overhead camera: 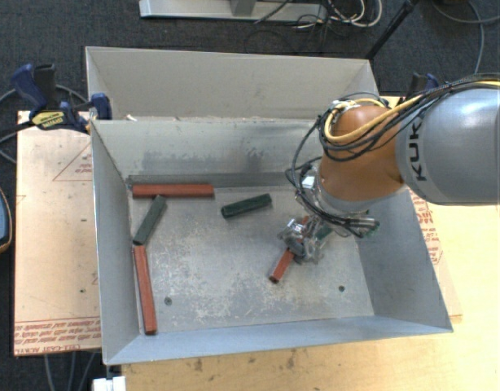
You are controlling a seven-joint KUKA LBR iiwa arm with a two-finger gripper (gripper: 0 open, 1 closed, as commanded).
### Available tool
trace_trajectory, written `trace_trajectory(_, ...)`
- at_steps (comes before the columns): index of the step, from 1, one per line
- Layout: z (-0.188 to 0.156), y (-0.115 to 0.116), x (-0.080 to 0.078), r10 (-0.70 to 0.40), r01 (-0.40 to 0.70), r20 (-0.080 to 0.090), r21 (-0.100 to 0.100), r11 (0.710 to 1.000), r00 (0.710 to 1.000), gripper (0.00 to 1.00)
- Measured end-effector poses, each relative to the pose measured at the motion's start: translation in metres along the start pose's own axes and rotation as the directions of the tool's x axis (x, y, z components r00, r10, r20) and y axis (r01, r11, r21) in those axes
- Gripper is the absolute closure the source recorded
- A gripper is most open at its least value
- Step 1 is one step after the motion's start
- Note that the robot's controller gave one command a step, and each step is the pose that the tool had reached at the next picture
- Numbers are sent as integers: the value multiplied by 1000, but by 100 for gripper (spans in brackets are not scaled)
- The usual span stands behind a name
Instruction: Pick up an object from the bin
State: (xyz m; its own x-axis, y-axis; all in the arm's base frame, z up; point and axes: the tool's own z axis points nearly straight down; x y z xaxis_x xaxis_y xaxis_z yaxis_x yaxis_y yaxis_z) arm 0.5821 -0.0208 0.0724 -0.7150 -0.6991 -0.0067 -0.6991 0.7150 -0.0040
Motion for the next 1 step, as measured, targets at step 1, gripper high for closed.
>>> trace_trajectory(1, 0, 0, 0, 0, 0, 0, 0, 1000, 1000, 100)
